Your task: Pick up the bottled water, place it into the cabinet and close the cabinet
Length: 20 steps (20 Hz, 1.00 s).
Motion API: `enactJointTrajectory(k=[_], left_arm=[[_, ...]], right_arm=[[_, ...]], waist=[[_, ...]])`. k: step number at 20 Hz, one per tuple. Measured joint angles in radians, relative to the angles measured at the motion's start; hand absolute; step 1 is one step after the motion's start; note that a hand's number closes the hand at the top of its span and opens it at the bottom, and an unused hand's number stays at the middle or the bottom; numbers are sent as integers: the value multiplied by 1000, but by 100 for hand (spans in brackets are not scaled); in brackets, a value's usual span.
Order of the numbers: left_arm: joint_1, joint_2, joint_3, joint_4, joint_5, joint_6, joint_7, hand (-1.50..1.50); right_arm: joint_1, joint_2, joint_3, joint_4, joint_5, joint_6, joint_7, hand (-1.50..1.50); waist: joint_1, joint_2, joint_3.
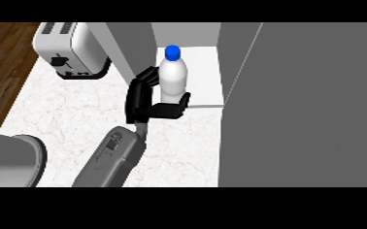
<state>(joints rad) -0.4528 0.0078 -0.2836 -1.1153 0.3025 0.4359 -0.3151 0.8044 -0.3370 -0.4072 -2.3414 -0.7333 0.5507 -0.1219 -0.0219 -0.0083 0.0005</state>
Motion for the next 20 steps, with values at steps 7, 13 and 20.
enactJointTrajectory(k=[7, 13, 20], left_arm=[[-60, -4, -31, 66, -32, 137, 40, 150], [-249, -7, 28, 276, 20, 84, 49, 150], [-416, -6, 90, 509, 62, 79, -35, 150]], right_arm=[[0, 4, 17, 2, -19, 0, 0, -150], [-13, -10, 11, 5, -37, -17, 11, -150], [-3, -17, 5, 10, -56, 17, 4, -150]], waist=[[0, -4, 2], [-19, 12, -2], [-40, 20, -2]])
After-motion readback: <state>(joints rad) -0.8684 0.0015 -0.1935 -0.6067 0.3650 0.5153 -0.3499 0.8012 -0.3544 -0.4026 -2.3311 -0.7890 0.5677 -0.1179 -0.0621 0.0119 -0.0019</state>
